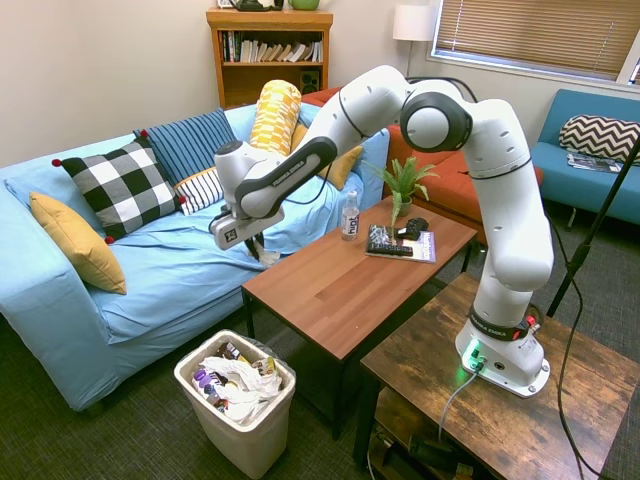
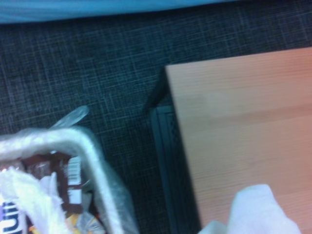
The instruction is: Throw the tissue in the trash bin
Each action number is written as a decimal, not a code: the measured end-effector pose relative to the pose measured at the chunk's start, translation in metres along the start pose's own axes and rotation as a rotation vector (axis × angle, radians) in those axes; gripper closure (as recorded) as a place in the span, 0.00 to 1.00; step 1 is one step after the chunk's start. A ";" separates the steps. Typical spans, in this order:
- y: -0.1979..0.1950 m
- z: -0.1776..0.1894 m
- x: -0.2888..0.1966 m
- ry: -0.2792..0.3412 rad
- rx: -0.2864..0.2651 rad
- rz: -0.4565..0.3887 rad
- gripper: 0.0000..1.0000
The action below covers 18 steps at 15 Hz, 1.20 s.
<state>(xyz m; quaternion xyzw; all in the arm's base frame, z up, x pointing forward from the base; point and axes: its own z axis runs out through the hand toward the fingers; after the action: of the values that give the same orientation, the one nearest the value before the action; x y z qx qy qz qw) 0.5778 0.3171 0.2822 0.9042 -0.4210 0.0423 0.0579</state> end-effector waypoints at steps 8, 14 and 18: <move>-0.057 0.062 -0.117 0.022 -0.042 -0.123 0.00; -0.062 0.065 -0.122 0.033 -0.057 -0.129 0.00; -0.063 0.068 -0.123 0.035 -0.059 -0.129 0.00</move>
<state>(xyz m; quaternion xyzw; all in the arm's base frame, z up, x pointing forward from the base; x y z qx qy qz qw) 0.5495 0.4411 0.1952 0.9265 -0.3619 0.0418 0.0944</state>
